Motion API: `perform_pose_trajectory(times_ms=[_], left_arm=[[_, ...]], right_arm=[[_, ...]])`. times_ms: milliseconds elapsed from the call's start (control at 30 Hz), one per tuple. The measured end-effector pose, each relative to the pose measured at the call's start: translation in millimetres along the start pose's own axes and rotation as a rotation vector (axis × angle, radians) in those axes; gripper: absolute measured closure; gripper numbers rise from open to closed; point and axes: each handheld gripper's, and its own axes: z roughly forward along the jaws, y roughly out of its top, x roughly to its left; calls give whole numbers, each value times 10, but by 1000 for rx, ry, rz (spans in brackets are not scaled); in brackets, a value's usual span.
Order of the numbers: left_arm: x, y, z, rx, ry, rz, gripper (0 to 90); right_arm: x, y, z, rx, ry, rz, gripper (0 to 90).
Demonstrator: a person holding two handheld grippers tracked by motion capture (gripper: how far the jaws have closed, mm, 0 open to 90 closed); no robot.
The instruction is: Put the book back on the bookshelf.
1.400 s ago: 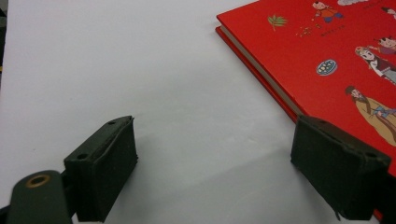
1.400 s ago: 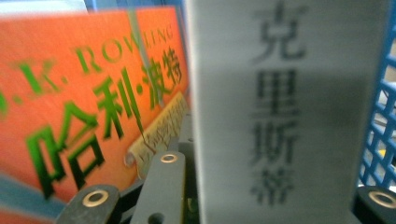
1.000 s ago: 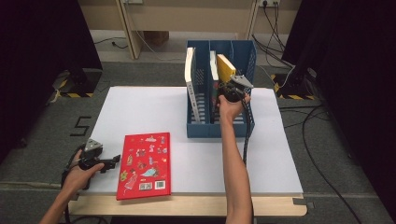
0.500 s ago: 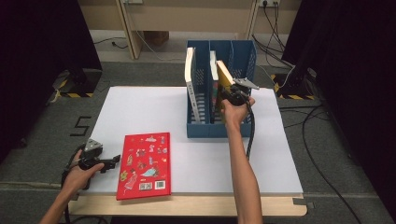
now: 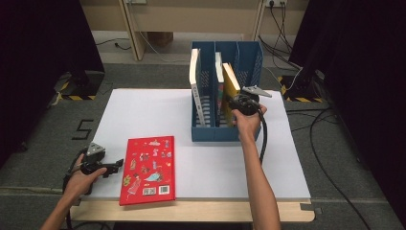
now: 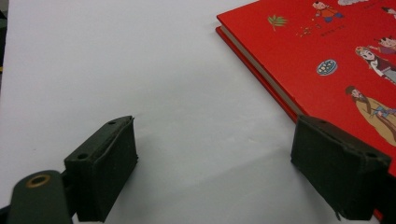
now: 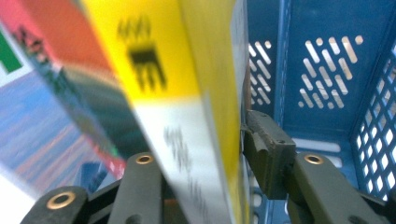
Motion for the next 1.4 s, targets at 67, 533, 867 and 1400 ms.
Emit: perform_pose_trajectory(times_ms=[67, 533, 867, 1400], left_arm=[[1, 0, 1, 0, -1, 0, 132], [2, -1, -1, 1, 0, 2, 132], [2, -1, -1, 1, 0, 3, 132], [4, -1, 0, 1, -1, 2, 131]], right_arm=[[-10, -36, -54, 1, 4, -29, 603], [-30, -271, -368, 5, 36, -153, 689], [-67, -387, -304, 59, 13, -209, 752], [49, -318, -5, 52, 27, -193, 746]])
